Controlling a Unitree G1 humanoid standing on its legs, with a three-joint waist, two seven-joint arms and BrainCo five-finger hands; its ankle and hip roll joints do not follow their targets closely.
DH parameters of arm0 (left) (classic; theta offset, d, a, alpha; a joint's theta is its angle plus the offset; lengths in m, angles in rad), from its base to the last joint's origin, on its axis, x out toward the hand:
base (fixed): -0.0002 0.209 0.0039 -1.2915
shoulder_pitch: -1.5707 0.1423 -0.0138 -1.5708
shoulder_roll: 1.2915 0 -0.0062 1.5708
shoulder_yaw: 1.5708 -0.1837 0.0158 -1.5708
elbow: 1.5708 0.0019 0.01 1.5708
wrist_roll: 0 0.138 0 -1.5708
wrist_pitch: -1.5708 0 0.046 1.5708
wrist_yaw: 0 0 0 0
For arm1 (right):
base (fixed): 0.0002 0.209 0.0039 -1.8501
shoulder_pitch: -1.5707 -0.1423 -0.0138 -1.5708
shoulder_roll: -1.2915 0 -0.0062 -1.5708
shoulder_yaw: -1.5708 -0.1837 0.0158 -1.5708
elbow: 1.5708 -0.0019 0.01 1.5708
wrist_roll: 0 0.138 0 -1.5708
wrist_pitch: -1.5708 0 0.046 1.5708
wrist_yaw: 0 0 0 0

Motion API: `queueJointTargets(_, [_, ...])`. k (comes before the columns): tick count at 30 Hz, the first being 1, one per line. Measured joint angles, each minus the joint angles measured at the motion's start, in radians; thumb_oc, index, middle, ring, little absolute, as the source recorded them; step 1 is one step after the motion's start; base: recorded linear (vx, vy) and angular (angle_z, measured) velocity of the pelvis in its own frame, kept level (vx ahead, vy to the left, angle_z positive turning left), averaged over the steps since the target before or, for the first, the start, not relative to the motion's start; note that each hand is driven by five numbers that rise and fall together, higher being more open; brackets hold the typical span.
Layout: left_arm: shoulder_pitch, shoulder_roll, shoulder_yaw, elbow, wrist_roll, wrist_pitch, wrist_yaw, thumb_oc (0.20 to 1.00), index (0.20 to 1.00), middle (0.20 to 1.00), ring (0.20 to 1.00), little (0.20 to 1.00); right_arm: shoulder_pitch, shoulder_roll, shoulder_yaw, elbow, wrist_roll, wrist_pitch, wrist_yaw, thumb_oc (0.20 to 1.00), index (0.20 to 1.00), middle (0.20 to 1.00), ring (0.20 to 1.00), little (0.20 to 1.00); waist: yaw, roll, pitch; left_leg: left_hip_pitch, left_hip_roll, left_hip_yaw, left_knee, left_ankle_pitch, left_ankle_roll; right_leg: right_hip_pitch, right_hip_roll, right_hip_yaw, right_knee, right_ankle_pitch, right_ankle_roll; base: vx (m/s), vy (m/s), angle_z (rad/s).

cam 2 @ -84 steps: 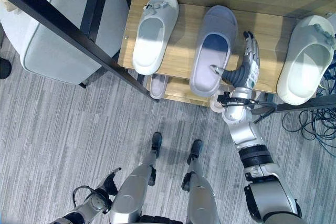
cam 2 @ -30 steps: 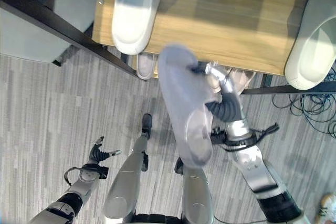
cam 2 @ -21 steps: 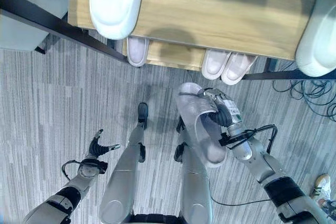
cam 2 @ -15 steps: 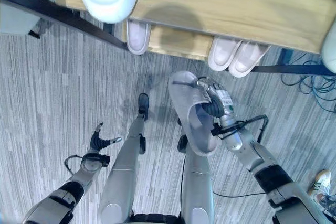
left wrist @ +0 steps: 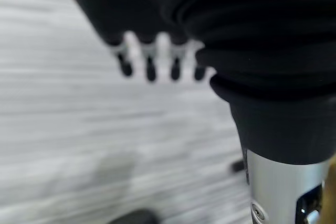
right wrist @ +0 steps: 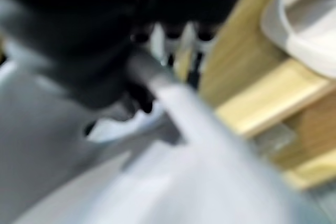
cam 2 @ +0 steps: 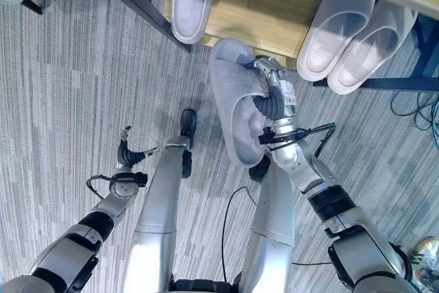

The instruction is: Arrange the slippers neatly on the shoe rack.

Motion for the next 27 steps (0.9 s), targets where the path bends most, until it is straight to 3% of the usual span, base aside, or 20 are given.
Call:
queueJointTargets(3, [0.014,0.007,-0.005,-0.037,0.000,-0.001,0.008,1.000,1.000,1.000,1.000,1.000,-0.019,-0.002,-0.012,-0.004,0.005,0.015,-0.026,0.200,0.200,0.200,0.200,0.200,0.009,0.002,-0.007,-0.056,0.001,-0.001,0.073,-0.030,0.000,-0.057,0.001,0.024,0.096,-0.029,0.011,0.13,-0.015,0.05])
queueJointTargets(5, [0.051,0.032,-0.006,-0.120,0.001,-0.005,0.028,1.000,1.000,1.000,1.000,1.000,-0.041,-0.004,-0.060,-0.029,0.029,0.023,-0.058,0.200,0.200,0.200,0.200,0.200,0.016,0.008,-0.011,-0.136,-0.001,0.002,0.190,-0.062,-0.002,-0.125,-0.004,0.062,0.214,-0.105,-0.004,0.14,-0.028,0.14])
queueJointTargets(7, [0.052,0.050,-0.004,-0.140,0.000,-0.003,0.038,1.000,1.000,1.000,1.000,1.000,-0.090,-0.012,-0.099,-0.029,0.041,0.034,-0.082,0.200,0.200,0.200,0.200,0.200,0.038,0.009,-0.011,-0.209,0.001,-0.003,0.271,-0.080,0.006,-0.197,-0.005,0.067,0.287,-0.121,-0.018,0.15,-0.029,-0.06])
queueJointTargets(8, [0.072,0.068,0.002,-0.148,-0.005,0.000,0.040,1.000,1.000,1.000,1.000,1.000,-0.126,-0.014,-0.121,-0.030,0.072,0.043,-0.104,0.200,0.200,0.200,0.200,0.200,0.045,0.013,-0.009,-0.271,0.004,-0.001,0.378,-0.119,0.009,-0.254,-0.014,0.081,0.389,-0.155,-0.034,0.09,-0.027,-0.04])
queueJointTargets(10, [0.086,0.077,0.005,-0.158,-0.018,0.007,0.043,1.000,1.000,1.000,1.000,1.000,-0.138,-0.023,-0.149,-0.037,0.104,0.047,-0.124,0.200,0.200,0.200,0.200,0.200,0.060,0.016,-0.008,-0.310,0.005,0.000,0.460,-0.154,0.007,-0.294,-0.019,0.097,0.467,-0.189,-0.038,0.12,-0.020,-0.04])
queueJointTargets(15, [0.238,0.082,0.082,-0.281,-0.068,0.008,0.044,1.000,1.000,1.000,1.000,1.000,-0.153,-0.119,-0.149,-0.061,0.148,0.060,-0.150,0.200,0.200,0.200,0.200,0.200,0.069,0.032,-0.005,-0.321,0.017,0.027,0.672,-0.263,0.021,-0.318,-0.025,0.162,0.670,-0.281,-0.033,0.13,-0.028,-0.05])
queueJointTargets(23, [0.354,0.103,0.117,-0.394,-0.178,-0.019,0.041,1.000,1.000,1.000,1.000,1.000,-0.218,-0.128,-0.133,-0.095,0.195,0.101,-0.179,0.200,0.200,0.200,0.200,0.200,0.095,0.034,-0.006,-0.303,0.046,0.029,0.908,-0.368,0.031,-0.314,-0.008,0.213,0.893,-0.370,-0.043,0.11,-0.004,-0.10])
queueJointTargets(27, [0.450,0.120,0.113,-0.409,-0.220,-0.017,0.029,1.000,1.000,1.000,1.000,1.000,-0.215,-0.121,-0.059,-0.086,0.248,0.123,-0.147,0.200,0.200,0.200,0.200,0.200,0.092,0.035,-0.008,-0.282,0.065,0.012,1.068,-0.441,0.030,-0.298,0.004,0.238,1.030,-0.417,-0.024,0.07,0.035,-0.18])
